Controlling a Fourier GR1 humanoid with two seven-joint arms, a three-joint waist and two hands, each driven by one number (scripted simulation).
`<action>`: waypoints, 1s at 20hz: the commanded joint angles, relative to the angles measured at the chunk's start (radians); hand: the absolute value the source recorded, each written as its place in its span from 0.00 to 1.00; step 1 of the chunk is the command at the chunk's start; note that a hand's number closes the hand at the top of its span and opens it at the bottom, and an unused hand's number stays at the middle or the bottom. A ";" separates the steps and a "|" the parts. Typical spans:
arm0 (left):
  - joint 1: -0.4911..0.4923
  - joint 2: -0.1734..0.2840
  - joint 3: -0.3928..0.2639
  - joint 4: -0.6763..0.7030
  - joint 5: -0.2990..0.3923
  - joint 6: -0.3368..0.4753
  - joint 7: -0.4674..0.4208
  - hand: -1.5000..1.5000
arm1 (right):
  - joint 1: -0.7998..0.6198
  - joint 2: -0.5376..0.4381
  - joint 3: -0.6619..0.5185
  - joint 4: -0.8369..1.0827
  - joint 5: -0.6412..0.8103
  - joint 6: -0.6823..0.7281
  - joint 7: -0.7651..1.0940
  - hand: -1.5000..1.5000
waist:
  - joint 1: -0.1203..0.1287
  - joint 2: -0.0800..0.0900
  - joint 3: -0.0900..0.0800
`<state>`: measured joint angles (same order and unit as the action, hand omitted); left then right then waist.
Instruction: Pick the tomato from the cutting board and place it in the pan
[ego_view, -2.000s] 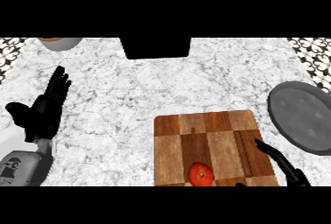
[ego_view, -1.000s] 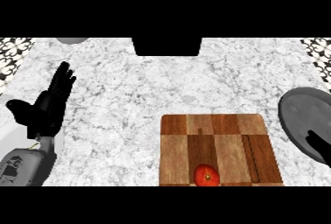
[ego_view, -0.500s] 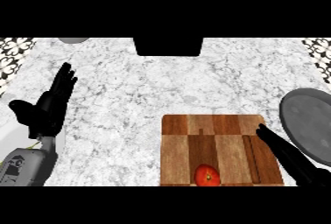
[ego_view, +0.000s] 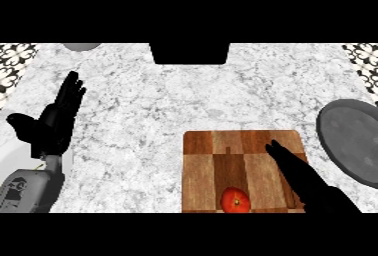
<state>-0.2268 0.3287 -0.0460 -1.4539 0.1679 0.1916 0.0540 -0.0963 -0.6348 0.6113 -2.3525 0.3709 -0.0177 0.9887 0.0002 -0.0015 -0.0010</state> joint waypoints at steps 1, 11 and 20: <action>0.020 -0.015 -0.006 -0.060 -0.023 0.024 0.038 0.50 | 0.010 0.050 0.066 -0.004 0.189 -0.003 0.093 0.00 | -0.002 -0.002 0.001; -0.007 -0.023 0.054 -0.009 -0.047 -0.034 0.017 0.50 | 0.086 0.157 0.081 0.142 0.183 0.092 -0.045 0.00 | -0.002 0.001 0.001; -0.042 -0.051 0.061 -0.022 -0.072 -0.047 0.061 0.50 | 0.036 0.307 0.141 0.332 0.283 0.144 -0.072 0.00 | 0.001 0.001 0.001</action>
<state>-0.2274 0.2769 0.0071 -1.4521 0.1020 0.1437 0.0572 -0.0353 -0.4130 0.6965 -2.1139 0.5810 0.1232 0.9113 -0.0007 -0.0003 -0.0002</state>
